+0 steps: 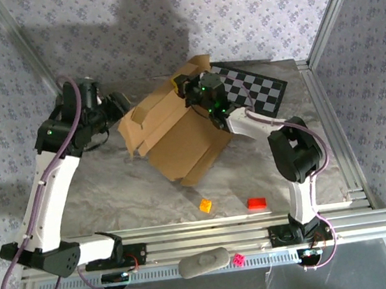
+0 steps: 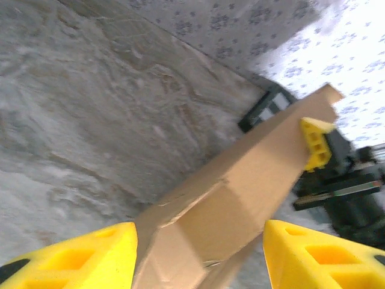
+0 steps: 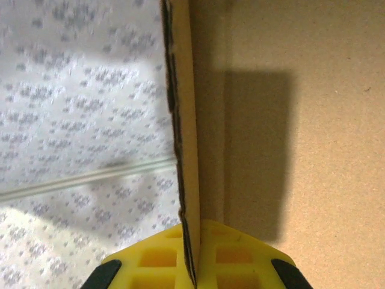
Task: Fold the paper box
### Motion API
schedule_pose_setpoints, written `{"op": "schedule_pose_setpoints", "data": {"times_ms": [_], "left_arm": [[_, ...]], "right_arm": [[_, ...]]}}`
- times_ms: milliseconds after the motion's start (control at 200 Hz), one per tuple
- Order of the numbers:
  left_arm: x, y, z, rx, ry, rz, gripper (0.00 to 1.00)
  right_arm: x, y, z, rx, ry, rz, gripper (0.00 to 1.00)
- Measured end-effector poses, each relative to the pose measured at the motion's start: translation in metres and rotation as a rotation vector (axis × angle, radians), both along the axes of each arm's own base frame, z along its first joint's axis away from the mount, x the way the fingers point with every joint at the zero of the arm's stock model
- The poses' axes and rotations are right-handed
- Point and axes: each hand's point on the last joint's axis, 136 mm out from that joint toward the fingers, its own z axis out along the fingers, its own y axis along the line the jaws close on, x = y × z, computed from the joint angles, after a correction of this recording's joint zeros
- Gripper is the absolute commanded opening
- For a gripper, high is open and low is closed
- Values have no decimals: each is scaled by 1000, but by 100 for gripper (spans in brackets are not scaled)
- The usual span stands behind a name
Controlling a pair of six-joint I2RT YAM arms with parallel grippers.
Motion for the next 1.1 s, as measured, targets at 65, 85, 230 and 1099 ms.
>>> {"op": "schedule_pose_setpoints", "data": {"times_ms": [65,85,230,1099], "left_arm": [[4,-9,4,-72,16,-9,55],[6,-12,4,-93,25,-13,54],[10,-29,-19,-190,134,-13,54],[59,-44,-76,-256,226,42,0]], "right_arm": [[1,8,5,8,-10,4,0],[2,9,6,11,-9,4,0],[11,12,-3,5,13,-12,0],[10,21,-25,-27,114,-24,0]]}}
